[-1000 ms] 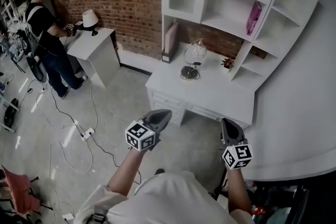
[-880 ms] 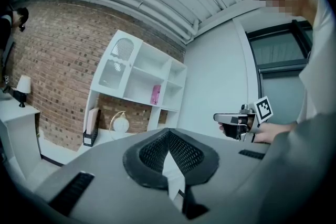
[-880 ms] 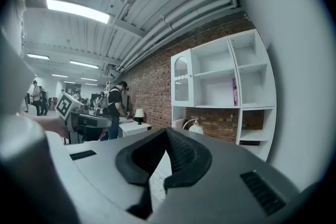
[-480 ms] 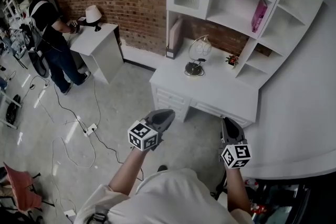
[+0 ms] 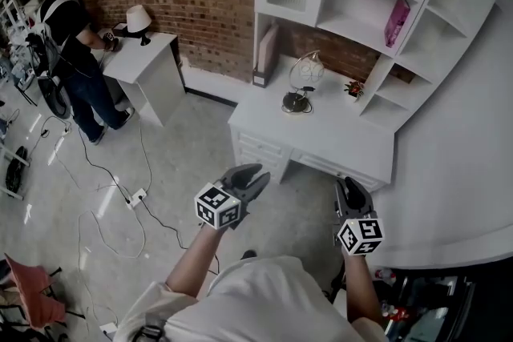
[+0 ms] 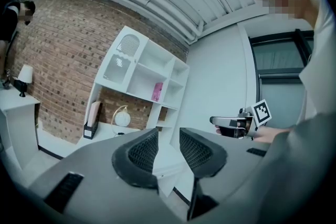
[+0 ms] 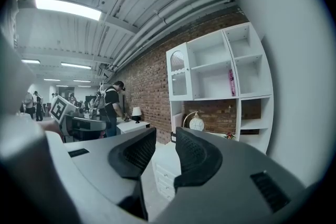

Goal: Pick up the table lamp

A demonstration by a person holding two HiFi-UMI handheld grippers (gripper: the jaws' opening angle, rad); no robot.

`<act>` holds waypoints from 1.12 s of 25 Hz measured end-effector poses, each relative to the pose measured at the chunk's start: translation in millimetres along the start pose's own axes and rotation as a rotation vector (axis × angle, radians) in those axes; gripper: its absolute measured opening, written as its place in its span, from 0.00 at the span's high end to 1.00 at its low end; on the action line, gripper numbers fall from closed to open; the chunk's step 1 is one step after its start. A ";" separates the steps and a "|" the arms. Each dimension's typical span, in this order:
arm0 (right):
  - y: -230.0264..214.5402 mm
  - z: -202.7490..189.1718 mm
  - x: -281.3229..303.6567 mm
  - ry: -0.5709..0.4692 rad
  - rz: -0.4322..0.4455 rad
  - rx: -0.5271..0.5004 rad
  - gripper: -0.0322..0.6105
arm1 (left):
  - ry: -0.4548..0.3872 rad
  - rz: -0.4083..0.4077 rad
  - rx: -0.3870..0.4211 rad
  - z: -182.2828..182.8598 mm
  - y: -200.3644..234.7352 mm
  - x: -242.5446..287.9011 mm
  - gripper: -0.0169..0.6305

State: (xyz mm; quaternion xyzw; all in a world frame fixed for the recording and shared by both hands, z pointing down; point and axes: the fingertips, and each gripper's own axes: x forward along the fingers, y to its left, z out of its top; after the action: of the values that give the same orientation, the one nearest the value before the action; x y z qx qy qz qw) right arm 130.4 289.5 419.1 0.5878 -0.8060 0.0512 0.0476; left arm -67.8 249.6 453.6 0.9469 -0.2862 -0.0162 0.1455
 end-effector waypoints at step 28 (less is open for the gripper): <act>17.5 -9.9 36.8 0.018 -0.027 0.005 0.73 | 0.027 -0.040 -0.033 -12.6 49.4 -7.6 0.73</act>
State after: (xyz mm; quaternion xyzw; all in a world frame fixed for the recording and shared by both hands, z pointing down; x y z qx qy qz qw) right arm 102.6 261.5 433.4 0.5981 -0.7975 0.0579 0.0543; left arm -99.2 217.9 479.4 0.9500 -0.2650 -0.0109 0.1649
